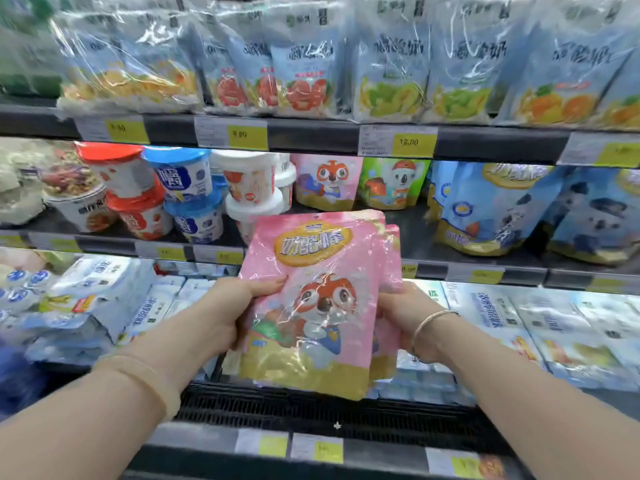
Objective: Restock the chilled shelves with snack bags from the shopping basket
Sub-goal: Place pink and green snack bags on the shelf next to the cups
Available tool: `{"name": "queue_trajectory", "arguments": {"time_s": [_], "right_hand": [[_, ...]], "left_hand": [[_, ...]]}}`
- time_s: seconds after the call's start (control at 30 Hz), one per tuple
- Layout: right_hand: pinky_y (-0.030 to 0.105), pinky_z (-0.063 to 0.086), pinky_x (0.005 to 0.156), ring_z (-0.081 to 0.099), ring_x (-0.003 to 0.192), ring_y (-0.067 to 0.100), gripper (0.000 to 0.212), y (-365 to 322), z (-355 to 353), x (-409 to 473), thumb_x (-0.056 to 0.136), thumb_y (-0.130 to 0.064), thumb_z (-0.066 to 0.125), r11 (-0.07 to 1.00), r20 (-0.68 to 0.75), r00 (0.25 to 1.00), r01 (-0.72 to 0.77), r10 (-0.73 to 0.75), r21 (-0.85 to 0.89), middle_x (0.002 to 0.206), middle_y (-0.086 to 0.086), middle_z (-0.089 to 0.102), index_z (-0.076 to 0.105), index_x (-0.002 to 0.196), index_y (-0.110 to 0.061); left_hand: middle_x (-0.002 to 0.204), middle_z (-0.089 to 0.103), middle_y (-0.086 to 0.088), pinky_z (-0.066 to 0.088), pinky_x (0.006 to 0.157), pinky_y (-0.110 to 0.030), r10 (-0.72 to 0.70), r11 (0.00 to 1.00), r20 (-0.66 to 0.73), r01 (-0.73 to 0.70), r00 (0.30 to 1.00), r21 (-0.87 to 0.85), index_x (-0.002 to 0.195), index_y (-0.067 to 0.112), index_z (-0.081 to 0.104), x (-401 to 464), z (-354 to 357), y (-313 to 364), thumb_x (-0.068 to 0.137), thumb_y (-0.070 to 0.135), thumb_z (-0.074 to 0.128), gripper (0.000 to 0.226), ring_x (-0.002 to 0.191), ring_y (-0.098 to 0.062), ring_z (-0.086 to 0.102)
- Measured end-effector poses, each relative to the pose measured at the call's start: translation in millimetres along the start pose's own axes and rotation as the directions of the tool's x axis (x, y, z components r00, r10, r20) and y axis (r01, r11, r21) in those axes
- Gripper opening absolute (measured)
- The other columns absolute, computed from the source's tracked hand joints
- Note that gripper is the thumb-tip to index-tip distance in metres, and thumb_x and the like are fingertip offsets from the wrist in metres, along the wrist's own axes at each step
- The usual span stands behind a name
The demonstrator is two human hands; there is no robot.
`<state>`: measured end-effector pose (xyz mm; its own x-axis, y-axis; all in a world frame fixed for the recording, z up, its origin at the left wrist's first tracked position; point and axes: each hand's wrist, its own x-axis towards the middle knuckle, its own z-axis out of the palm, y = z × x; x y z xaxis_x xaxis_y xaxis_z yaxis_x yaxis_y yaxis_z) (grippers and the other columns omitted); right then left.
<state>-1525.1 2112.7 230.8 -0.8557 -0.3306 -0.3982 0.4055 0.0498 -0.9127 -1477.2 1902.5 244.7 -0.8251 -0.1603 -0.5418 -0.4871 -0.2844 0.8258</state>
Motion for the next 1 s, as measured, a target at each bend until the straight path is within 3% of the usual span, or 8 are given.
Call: {"name": "queue_trajectory", "arguments": {"time_s": [0.23, 0.37, 0.53, 0.63, 0.77, 0.87, 0.9, 1.0], "right_hand": [[0.040, 0.051, 0.062, 0.060, 0.045, 0.019, 0.015, -45, -61, 60, 0.082, -0.014, 0.066, 0.985, -0.152, 0.976, 0.146, -0.158, -0.087, 0.051, 0.001, 0.063, 0.065, 0.068, -0.012], [0.051, 0.050, 0.075, 0.058, 0.072, 0.028, 0.006, -80, -61, 97, 0.081, -0.017, 0.067, 0.954, -0.117, 0.951, 0.274, -0.287, -0.119, 0.075, 0.012, 0.062, 0.067, 0.079, -0.011], [0.016, 0.047, 0.039, 0.053, 0.035, 0.002, 0.041, -105, -45, 143, 0.082, 0.003, 0.057, 0.895, -0.096, 0.894, 0.423, -0.438, -0.141, 0.040, -0.010, 0.060, 0.068, 0.047, -0.014], [0.016, 0.042, 0.044, 0.045, 0.035, -0.004, 0.035, -111, -35, 164, 0.079, 0.008, 0.056, 0.872, -0.131, 0.867, 0.456, -0.481, -0.180, 0.035, -0.013, 0.055, 0.055, 0.049, -0.008], [0.026, 0.053, 0.061, 0.049, 0.064, 0.010, 0.017, -106, -30, 183, 0.078, 0.008, 0.057, 0.887, -0.190, 0.871, 0.419, -0.453, -0.192, 0.071, 0.004, 0.068, 0.057, 0.084, 0.024], [0.021, 0.044, 0.037, 0.047, 0.068, 0.017, 0.009, -96, -40, 185, 0.081, 0.006, 0.051, 0.875, -0.173, 0.891, 0.346, -0.420, -0.338, 0.078, 0.013, 0.059, 0.059, 0.080, 0.010], [0.027, 0.048, 0.040, 0.053, 0.070, 0.021, 0.011, -93, -45, 184, 0.081, 0.005, 0.052, 0.866, -0.176, 0.884, 0.353, -0.432, -0.355, 0.079, 0.013, 0.059, 0.062, 0.086, 0.006], [0.046, 0.056, 0.081, 0.065, 0.093, 0.032, 0.015, -83, -56, 177, 0.087, -0.023, 0.056, 0.885, -0.336, 0.831, 0.345, -0.443, -0.314, 0.094, 0.013, 0.068, 0.065, 0.088, -0.010]], "left_hand": [[0.055, 0.071, 0.002, 0.057, 0.046, -0.025, 0.236, 0.968, -0.073, -0.241, 0.969, -0.075, 0.073, 0.012, 0.068, 41, 43, 31, 0.075, 0.009, 0.070, 0.004, 0.046, -0.011, 0.066], [0.055, 0.071, 0.005, 0.056, 0.045, -0.024, 0.330, 0.934, -0.102, -0.340, 0.939, -0.107, 0.072, 0.017, 0.067, 63, 52, 50, 0.079, 0.012, 0.068, 0.008, 0.048, -0.010, 0.067], [0.051, 0.070, 0.007, 0.052, 0.040, -0.023, 0.410, 0.892, -0.207, -0.437, 0.889, -0.111, 0.078, 0.017, 0.063, 89, 51, 66, 0.078, 0.015, 0.070, 0.008, 0.044, -0.008, 0.066], [0.049, 0.069, 0.007, 0.051, 0.043, -0.020, 0.438, 0.875, -0.218, -0.469, 0.872, -0.119, 0.077, 0.015, 0.062, 101, 51, 70, 0.076, 0.012, 0.072, 0.010, 0.043, -0.007, 0.065], [0.056, 0.072, 0.008, 0.053, 0.045, -0.022, 0.511, 0.825, -0.226, -0.547, 0.829, -0.139, 0.080, 0.015, 0.063, 114, 53, 71, 0.079, 0.006, 0.069, 0.010, 0.051, -0.007, 0.069], [0.058, 0.073, 0.006, 0.053, 0.045, -0.023, 0.514, 0.819, -0.243, -0.555, 0.822, -0.146, 0.082, 0.012, 0.064, 123, 61, 70, 0.078, 0.009, 0.070, 0.008, 0.053, -0.010, 0.070], [0.057, 0.073, 0.005, 0.054, 0.046, -0.024, 0.505, 0.828, -0.240, -0.544, 0.829, -0.134, 0.082, 0.011, 0.064, 127, 63, 70, 0.078, 0.011, 0.070, 0.007, 0.052, -0.011, 0.070], [0.069, 0.074, 0.001, 0.057, 0.054, -0.030, 0.492, 0.845, -0.194, -0.519, 0.849, -0.130, 0.092, 0.007, 0.064, 137, 70, 69, 0.082, 0.014, 0.067, 0.012, 0.060, -0.016, 0.071]]}}
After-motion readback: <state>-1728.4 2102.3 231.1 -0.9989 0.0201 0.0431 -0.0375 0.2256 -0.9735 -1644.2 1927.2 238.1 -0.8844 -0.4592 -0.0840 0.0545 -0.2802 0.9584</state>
